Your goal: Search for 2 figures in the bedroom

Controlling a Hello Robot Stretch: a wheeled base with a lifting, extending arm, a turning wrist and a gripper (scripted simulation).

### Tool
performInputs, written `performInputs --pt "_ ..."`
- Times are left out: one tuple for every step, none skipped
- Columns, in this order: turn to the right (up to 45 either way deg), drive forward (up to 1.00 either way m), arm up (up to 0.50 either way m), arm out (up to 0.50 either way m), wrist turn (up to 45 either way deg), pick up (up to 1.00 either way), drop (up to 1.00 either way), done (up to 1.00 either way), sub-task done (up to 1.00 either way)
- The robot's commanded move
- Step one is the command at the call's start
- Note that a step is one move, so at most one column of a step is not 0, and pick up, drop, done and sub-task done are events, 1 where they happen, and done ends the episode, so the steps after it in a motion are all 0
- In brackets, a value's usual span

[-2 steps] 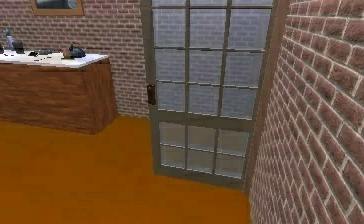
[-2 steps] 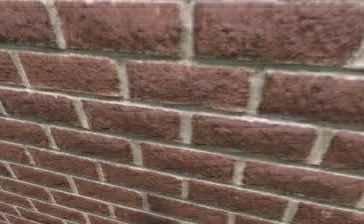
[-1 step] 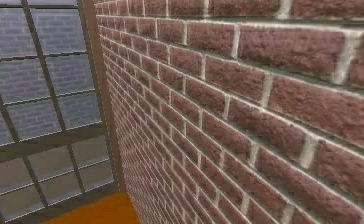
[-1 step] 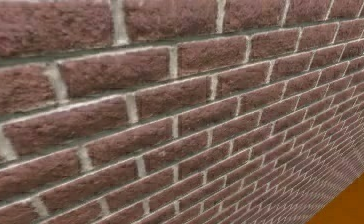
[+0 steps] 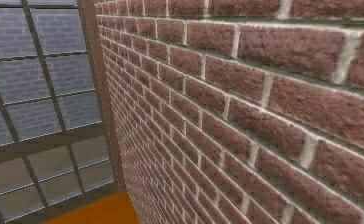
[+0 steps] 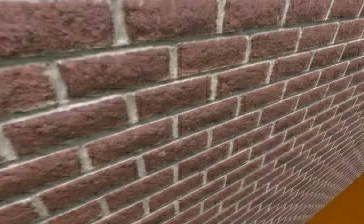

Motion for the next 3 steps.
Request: performInputs --pt "-45.0 0.00 0.00 0.00 0.0 0.00 0.00 0.00 0.00" --pt "-24.0 0.00 0.00 0.00 0.0 0.00 0.00 0.00 0.00" --pt "0.0 0.55 0.00 0.00 0.0 0.00 0.00 0.00 0.00"
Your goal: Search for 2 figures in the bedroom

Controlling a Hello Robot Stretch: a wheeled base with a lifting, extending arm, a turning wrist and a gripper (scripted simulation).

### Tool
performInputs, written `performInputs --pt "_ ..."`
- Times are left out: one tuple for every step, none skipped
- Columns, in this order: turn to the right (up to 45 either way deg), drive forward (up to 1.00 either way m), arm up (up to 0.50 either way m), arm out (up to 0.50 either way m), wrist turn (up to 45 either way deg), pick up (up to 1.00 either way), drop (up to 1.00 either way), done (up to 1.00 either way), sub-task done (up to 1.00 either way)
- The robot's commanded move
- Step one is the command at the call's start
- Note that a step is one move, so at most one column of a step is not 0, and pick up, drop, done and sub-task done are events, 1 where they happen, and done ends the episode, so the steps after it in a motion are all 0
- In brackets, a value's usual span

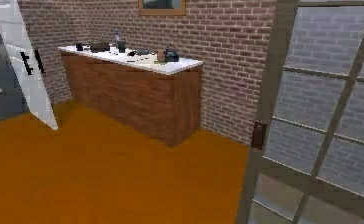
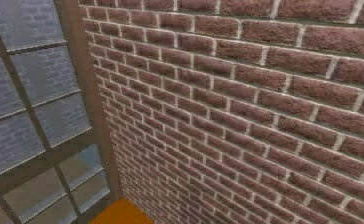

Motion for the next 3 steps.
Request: performInputs --pt "-24.0 0.00 0.00 0.00 0.0 0.00 0.00 0.00 0.00" --pt "0.0 0.75 0.00 0.00 0.0 0.00 0.00 0.00 0.00" --pt "-27.0 0.00 0.00 0.00 0.0 0.00 0.00 0.00 0.00"
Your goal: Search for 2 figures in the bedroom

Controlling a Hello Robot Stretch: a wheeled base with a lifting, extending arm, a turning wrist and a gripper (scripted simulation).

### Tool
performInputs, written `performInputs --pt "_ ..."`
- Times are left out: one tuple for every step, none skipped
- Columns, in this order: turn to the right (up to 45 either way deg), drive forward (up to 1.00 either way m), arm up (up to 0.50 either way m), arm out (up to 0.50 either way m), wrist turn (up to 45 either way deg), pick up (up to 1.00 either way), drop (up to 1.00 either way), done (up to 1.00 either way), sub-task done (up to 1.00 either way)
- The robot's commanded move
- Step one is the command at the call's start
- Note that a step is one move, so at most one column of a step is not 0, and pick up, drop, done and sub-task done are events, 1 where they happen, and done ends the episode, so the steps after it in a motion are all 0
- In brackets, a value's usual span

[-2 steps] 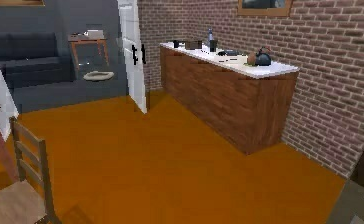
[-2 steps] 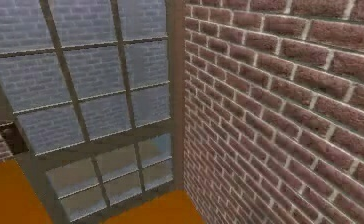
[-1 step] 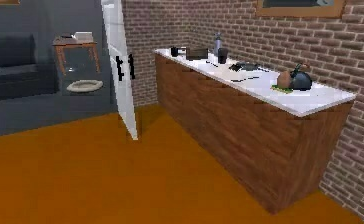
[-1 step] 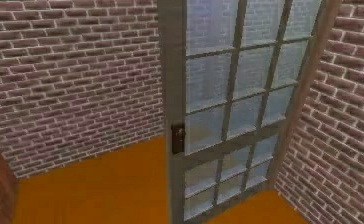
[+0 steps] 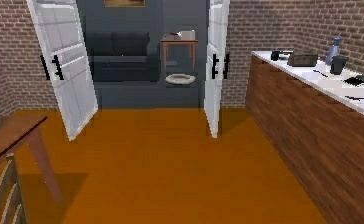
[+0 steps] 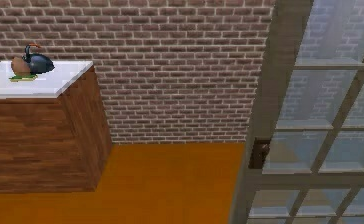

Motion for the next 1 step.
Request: performInputs --pt "-3.0 0.00 0.00 0.00 0.0 0.00 0.00 0.00 0.00"
